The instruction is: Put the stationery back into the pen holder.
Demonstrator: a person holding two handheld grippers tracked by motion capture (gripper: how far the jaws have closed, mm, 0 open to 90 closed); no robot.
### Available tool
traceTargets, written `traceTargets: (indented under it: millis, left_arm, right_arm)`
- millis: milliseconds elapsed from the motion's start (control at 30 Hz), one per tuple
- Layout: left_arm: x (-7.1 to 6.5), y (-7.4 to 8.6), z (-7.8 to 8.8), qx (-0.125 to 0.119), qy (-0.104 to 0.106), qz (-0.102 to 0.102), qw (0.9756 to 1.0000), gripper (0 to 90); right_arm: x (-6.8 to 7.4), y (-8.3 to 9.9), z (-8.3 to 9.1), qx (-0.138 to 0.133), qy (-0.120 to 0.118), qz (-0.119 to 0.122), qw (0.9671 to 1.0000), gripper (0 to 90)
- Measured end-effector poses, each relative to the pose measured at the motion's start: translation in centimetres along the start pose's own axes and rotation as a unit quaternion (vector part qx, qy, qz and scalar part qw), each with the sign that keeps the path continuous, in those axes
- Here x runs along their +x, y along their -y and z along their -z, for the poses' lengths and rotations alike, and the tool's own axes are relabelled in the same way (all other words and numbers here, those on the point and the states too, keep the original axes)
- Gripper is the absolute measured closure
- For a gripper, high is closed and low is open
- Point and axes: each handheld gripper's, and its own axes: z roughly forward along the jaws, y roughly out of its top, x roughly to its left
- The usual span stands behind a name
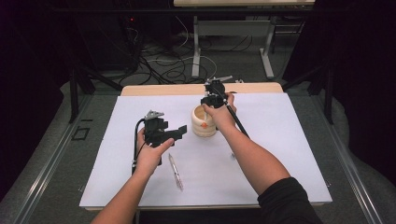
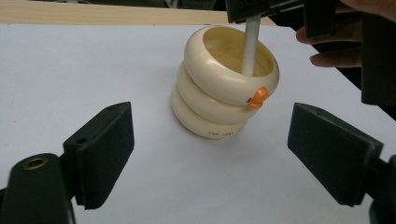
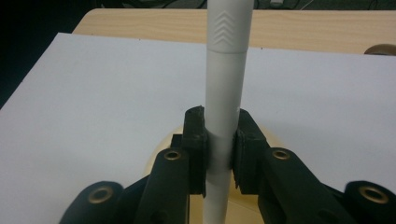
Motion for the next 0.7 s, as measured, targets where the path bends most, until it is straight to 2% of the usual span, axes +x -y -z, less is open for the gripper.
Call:
traceTargets:
  millis: [100,167,200,267,533,700]
  left_arm:
    - [-0.1,0.0,-0.1,0.009,0.001,-0.002,1.0000,7.0]
    - [-0.1,0.0,-0.2,0.010,0.002,0.000,0.9999,4.4]
    - [-0.1,0.0,-0.3,0.010,0.001,0.000,0.9999,3.9]
    - [-0.1,0.0,-0.3,0.011,0.001,0.000,0.9999,2.4]
    - [0.0,0.0,-0.4,0.012,0.001,0.005,0.9999,1.4]
    - [0.0,0.1,-0.4,0.014,0.002,0.005,0.9999,1.4]
  right_arm:
    - [-0.3,0.5,-0.3,0.013,0.006,0.009,0.9999,78.2]
    - [-0.2,0.8,-0.5,0.015,0.001,0.003,0.9999,78.1]
    - [-0.3,0.9,-0.6,0.018,0.003,0.010,0.9998,78.1]
    - [-0.3,1.1,-0.7,0.024,0.002,0.010,0.9997,78.1]
    - [-0.3,1.4,-1.0,0.039,0.004,0.014,0.9992,77.9]
    - [-0.4,1.3,-1.0,0.045,-0.001,0.014,0.9989,70.1]
